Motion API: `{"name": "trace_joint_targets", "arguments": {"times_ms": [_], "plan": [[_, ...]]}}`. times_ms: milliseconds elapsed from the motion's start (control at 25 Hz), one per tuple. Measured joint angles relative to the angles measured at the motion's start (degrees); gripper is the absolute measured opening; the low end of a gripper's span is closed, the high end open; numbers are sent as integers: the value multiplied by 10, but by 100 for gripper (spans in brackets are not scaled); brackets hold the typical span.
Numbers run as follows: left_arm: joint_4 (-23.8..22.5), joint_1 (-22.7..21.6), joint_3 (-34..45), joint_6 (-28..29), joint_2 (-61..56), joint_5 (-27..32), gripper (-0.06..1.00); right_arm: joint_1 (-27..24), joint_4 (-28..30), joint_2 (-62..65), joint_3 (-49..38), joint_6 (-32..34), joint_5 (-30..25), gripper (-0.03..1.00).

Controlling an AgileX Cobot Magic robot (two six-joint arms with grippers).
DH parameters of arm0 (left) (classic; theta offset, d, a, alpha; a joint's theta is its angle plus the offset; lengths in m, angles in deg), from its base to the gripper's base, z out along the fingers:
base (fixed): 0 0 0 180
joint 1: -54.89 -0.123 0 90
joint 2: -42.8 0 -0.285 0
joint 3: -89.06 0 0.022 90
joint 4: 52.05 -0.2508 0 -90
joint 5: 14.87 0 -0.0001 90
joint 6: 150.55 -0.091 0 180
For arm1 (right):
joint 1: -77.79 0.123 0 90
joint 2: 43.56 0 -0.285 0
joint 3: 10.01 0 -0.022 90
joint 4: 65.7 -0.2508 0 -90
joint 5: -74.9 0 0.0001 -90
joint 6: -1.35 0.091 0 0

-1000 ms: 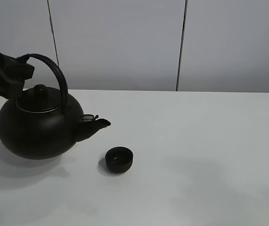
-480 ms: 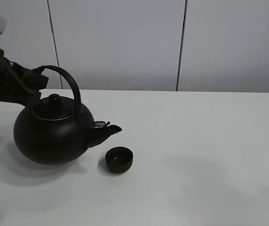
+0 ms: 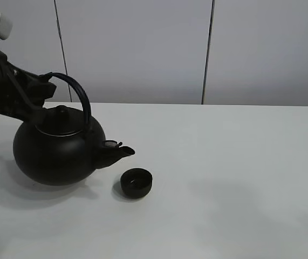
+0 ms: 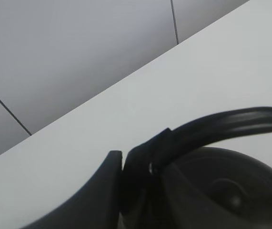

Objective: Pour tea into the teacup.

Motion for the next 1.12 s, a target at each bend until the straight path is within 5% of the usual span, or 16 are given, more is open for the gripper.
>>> {"name": "trace_joint_targets", "arguments": {"times_ms": [1120], "plan": [[54,0,0,-29,0,38,13,0,0,0,0,0,0,56]]}}
